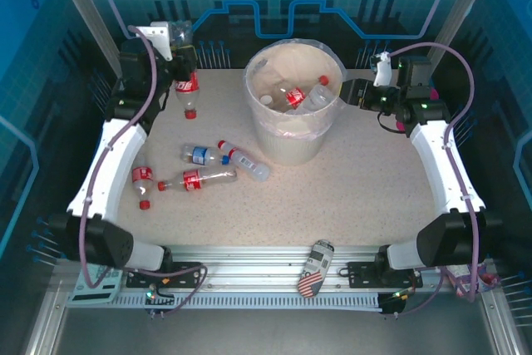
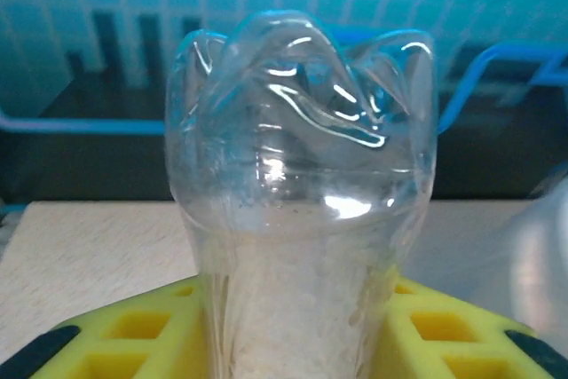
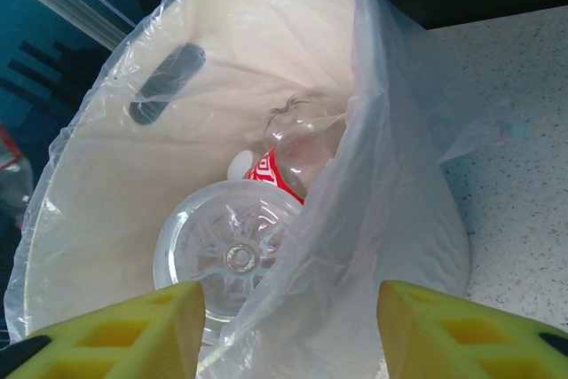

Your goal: Put the plastic bottles in the bin

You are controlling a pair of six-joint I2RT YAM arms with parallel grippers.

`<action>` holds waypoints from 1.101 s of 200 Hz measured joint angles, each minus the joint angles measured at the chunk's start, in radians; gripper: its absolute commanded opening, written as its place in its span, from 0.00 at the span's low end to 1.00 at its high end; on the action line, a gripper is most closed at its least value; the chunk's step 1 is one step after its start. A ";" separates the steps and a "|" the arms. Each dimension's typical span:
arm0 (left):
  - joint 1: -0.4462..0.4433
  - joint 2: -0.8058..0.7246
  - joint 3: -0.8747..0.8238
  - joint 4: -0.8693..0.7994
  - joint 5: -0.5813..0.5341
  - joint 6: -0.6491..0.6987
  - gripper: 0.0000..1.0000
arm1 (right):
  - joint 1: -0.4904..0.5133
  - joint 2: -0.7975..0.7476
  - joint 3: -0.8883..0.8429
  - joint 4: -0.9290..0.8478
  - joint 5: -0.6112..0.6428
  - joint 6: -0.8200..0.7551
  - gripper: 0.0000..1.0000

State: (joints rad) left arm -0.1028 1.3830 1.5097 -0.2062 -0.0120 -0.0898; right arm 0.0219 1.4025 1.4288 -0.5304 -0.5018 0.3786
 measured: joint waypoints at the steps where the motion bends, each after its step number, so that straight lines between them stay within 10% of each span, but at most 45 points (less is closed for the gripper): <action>1: -0.004 -0.005 0.000 0.005 0.002 -0.002 0.41 | 0.000 0.000 0.000 0.000 0.000 0.000 0.52; 115: -0.264 -0.092 -0.003 0.350 0.008 -0.070 0.34 | 0.000 0.060 0.000 0.032 -0.027 0.003 0.41; 220: -0.411 0.334 0.299 0.313 0.090 0.040 0.35 | 0.002 0.062 0.000 0.036 -0.031 0.003 0.40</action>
State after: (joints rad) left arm -0.5140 1.7168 1.8091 0.1070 0.0776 -0.0498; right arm 0.0242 1.4647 1.4284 -0.4942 -0.5331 0.3813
